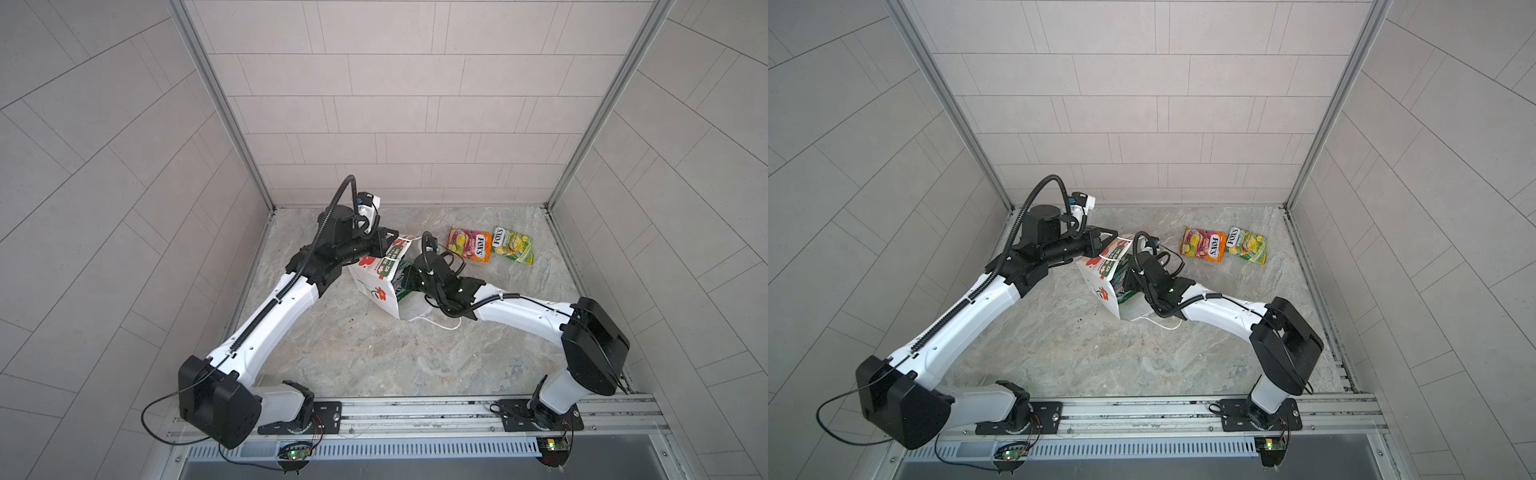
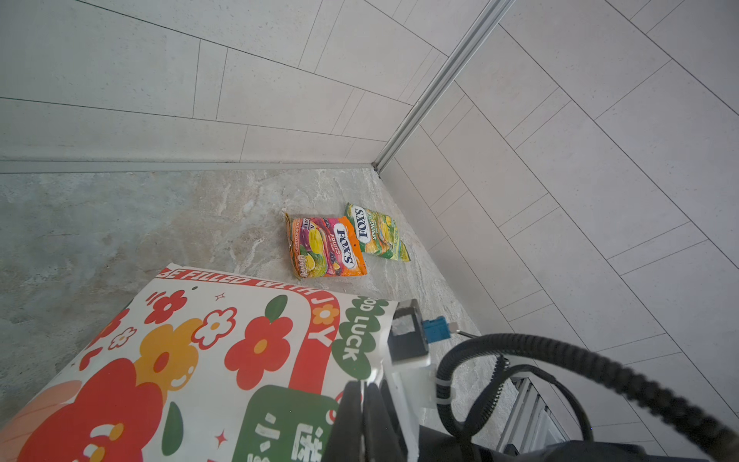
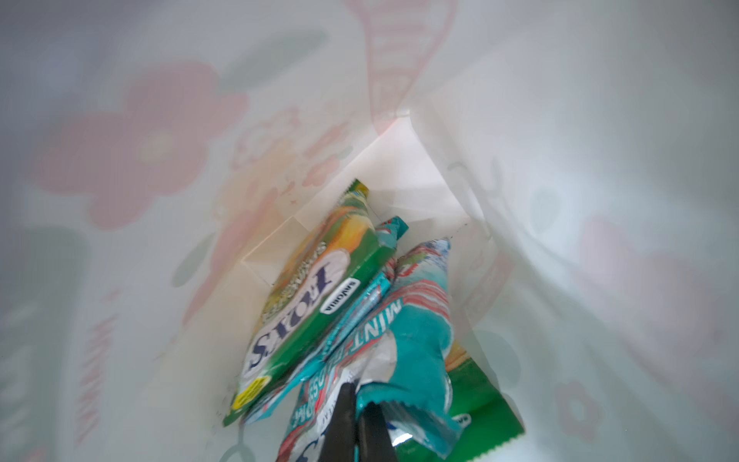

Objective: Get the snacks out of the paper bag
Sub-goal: 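Lift the teal mint packet up out of the bag with the right gripper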

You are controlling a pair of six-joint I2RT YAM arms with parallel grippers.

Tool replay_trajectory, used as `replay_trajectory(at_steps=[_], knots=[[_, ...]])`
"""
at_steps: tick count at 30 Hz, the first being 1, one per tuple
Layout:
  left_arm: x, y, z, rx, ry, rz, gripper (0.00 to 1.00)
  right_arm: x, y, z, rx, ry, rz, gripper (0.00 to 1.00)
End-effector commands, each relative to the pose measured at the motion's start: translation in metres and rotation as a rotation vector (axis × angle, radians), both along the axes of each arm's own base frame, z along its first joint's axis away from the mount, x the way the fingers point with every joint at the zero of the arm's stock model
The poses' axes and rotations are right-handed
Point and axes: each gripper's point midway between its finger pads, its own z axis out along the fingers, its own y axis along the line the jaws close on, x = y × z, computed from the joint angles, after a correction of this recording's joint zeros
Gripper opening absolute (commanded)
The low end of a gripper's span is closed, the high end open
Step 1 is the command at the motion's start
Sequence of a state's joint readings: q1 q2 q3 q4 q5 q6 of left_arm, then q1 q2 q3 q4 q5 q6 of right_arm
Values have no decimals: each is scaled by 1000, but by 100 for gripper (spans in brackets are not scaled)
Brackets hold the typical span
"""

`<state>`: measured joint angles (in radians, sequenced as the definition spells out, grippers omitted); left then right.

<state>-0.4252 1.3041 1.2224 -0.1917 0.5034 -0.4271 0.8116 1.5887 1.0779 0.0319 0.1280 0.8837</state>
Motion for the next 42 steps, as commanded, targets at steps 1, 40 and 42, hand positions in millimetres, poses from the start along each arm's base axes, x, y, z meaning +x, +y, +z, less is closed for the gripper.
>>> replay_trajectory(at_steps=[1, 40, 42], knots=[[1, 0, -1, 10, -6, -1, 0, -3, -15, 28, -7, -79, -20, 0], [4, 2, -5, 22, 5, 20, 0, -86, -164, 219, -76, -354, 14, 0], [4, 2, -5, 23, 6, 20, 0, -87, -177, 215, -96, -341, -18, 0]])
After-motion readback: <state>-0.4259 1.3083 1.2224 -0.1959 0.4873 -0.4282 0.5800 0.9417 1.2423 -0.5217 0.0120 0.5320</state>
